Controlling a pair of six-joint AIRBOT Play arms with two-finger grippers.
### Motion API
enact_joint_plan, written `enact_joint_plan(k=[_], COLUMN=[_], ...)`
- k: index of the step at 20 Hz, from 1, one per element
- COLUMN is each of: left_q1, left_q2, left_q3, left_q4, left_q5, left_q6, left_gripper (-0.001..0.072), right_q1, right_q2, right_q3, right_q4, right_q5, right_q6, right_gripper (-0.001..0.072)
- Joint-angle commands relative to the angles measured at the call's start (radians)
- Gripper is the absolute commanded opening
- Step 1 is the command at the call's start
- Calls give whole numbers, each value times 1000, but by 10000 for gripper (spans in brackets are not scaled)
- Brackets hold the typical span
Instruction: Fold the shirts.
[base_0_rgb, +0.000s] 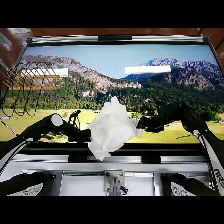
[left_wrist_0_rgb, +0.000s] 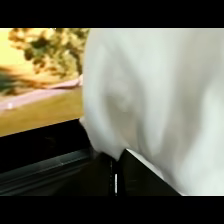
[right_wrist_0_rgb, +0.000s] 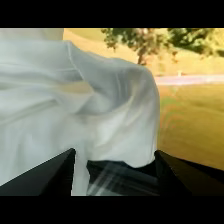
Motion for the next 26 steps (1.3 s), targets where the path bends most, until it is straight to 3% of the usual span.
enact_joint_plan(k=[1, 5, 6, 8, 9, 12, 16, 22, 26], left_q1=[-10, -10, -10, -10, -10, -10, -10, -10, -10], left_q2=[3, 18, 18, 18, 18, 19, 45, 159, 309], left_q3=[18, 59, 73, 118, 150, 287, 676, 1415, 1430], left_q4=[-10, -11, -11, -2, 10, 106, 359, 399, 428], left_q5=[3, 3, 8, 7, 3, -64, -213, -176, -148], left_q6=[27, 23, 23, 23, 23, 18, -29, -28, 23], left_gripper=[31, 31, 31, 31, 30, 30, 30, 32, 31], right_q1=[18, 18, 18, 18, 18, 16, 16, 17, 17], right_q2=[-52, -94, -98, -98, -97, -43, 185, 486, 610], right_q3=[-1, -1, -1, 0, 1, 40, 273, 721, 830], right_q4=[18, -6, 8, 24, 14, -42, -51, -59, -57], right_q5=[89, 134, 152, 172, 169, 167, 195, 377, 411], right_q6=[11, 52, 81, 85, 75, -63, -307, -285, -196], right_gripper=[610, 604, 508, 169, 66, 63, 63, 63, 63])
